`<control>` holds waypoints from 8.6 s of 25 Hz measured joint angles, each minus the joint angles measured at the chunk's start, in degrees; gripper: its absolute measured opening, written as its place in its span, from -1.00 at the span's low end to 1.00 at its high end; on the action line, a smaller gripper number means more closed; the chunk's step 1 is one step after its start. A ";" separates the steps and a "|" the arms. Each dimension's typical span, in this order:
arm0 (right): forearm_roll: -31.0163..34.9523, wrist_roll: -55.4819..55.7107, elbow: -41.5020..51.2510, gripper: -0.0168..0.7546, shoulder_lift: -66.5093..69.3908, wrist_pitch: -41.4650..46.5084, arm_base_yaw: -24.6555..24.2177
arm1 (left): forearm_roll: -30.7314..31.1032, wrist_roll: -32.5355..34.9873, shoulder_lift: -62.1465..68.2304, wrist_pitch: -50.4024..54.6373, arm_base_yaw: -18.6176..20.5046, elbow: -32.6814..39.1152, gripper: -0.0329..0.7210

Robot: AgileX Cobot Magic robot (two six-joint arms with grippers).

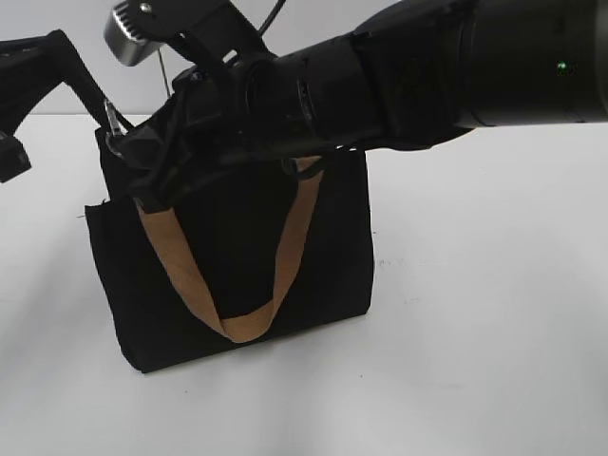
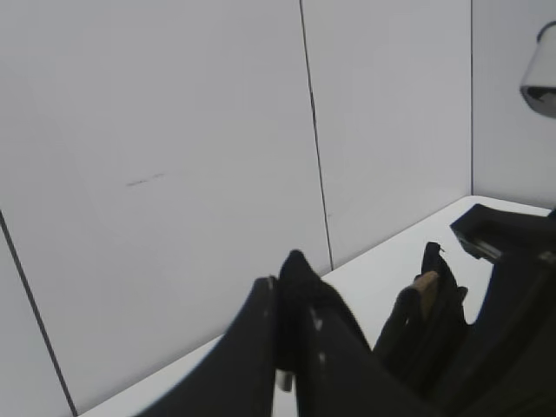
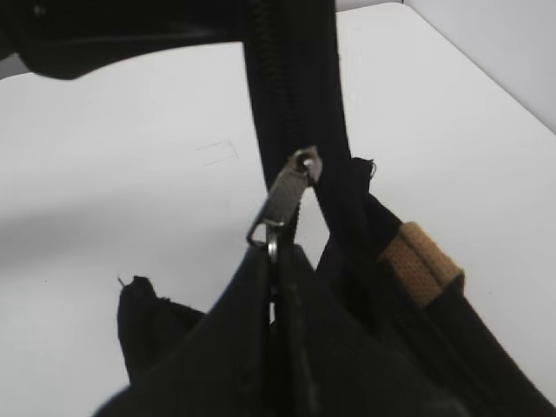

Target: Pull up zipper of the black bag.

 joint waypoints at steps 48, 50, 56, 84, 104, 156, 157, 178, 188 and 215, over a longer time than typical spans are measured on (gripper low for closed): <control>1.29 4.56 -0.06 -0.91 1.85 -0.33 0.00 | -1.23 0.00 0.00 4.43 0.05 0.00 -0.89; 1.29 4.56 -0.06 -0.90 2.32 -0.33 0.00 | -1.23 0.00 0.00 4.42 0.05 0.00 -0.89; 1.41 4.56 -0.12 -0.86 2.50 -0.33 0.00 | -1.23 0.00 0.00 4.48 0.05 0.00 -0.89; 1.24 5.75 -0.12 -0.96 -2.24 -3.60 0.00 | -1.34 0.00 0.00 5.21 0.05 0.00 -0.89; -1.47 12.68 2.74 -0.96 -2.30 -3.07 -4.42 | -0.30 0.00 0.00 2.10 0.00 0.00 -0.89; -16.85 30.60 3.20 -0.96 -5.12 5.04 -16.59 | -7.24 6.15 0.00 6.57 2.39 0.48 -0.89; -17.14 30.75 3.20 -0.96 -5.46 5.37 -17.13 | -7.17 6.15 0.00 6.57 2.39 0.48 -0.89; -26.67 41.12 3.30 -0.96 -5.85 11.34 -25.56 | -6.84 6.15 0.00 6.48 2.45 0.48 -0.89; -27.23 41.65 3.30 -0.91 -5.85 13.21 -25.84 | -3.28 5.84 0.00 5.28 2.63 0.43 -0.89; -36.10 40.41 3.30 0.46 -17.24 16.30 -26.39 | 0.43 -8.01 -2.86 17.61 2.70 0.39 0.42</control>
